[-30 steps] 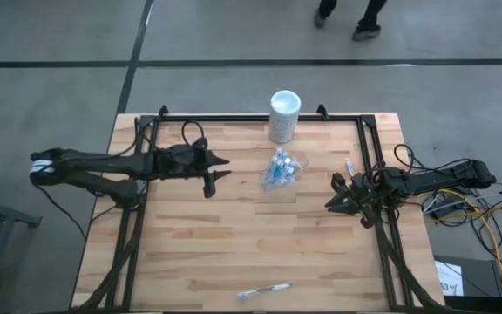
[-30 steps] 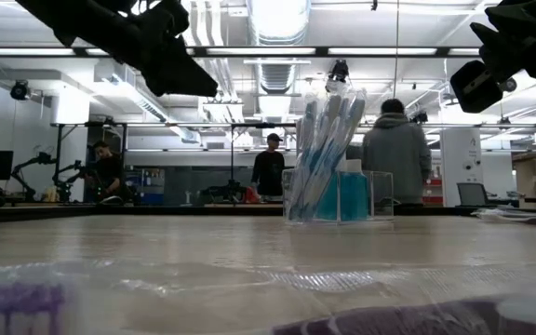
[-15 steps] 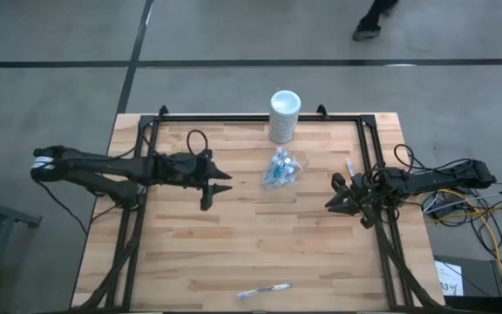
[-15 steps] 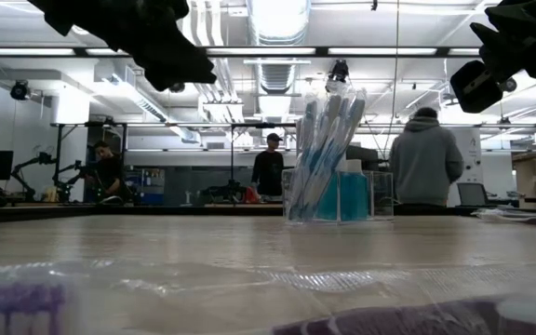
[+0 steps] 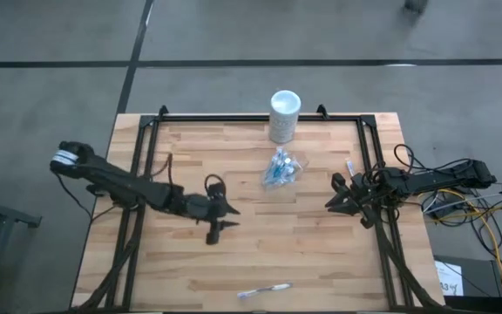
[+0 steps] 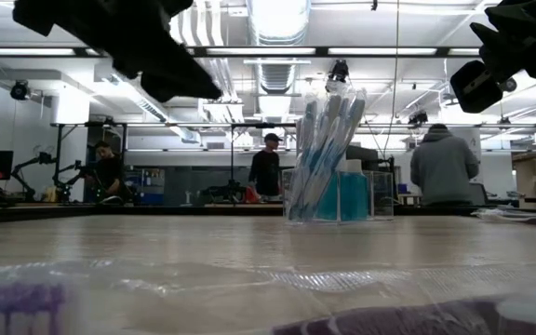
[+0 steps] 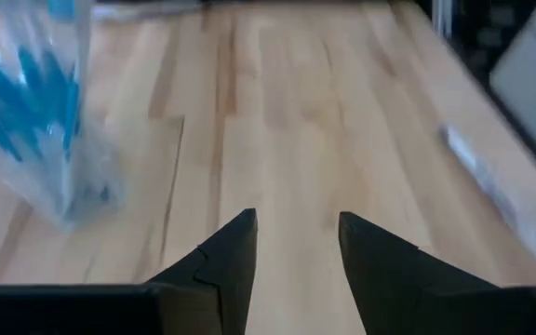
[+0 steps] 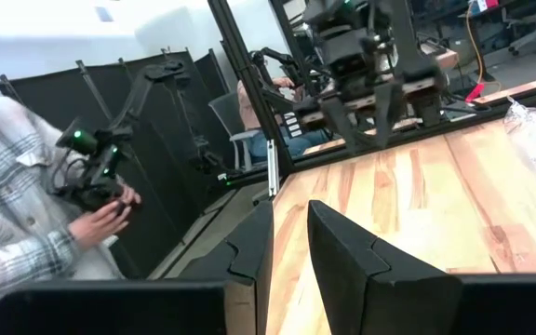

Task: Pick & Place toothbrushing station
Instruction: Move the purple toothbrush to the center of the table

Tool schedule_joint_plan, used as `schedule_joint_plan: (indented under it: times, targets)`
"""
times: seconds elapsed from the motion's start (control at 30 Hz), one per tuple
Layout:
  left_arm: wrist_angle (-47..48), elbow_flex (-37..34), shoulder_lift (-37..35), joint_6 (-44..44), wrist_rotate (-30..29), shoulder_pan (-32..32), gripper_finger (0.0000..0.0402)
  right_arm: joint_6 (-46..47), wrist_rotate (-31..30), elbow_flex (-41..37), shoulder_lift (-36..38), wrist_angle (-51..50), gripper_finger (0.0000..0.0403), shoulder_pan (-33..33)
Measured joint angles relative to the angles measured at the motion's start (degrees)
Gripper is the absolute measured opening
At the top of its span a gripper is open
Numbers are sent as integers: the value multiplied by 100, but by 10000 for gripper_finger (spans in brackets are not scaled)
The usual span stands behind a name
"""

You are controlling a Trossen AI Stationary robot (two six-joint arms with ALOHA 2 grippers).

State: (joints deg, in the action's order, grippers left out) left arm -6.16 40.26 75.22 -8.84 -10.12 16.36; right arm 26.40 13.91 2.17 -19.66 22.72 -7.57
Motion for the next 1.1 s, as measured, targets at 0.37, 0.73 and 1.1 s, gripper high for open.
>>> schedule_joint_plan:
  times: [0.37,0.73,1.1]
  targets:
    - [-378,1067,1773,-1415,-1018,727,159,-1,2,0,0,0,68,-2]
    - [880,2044,2316,-306,-734,1186,159,-1,2,2,0,-2,68,0]
    - [709,1839,2332,-776,-62,1882,159,0,2,0,-18,0,68,0]
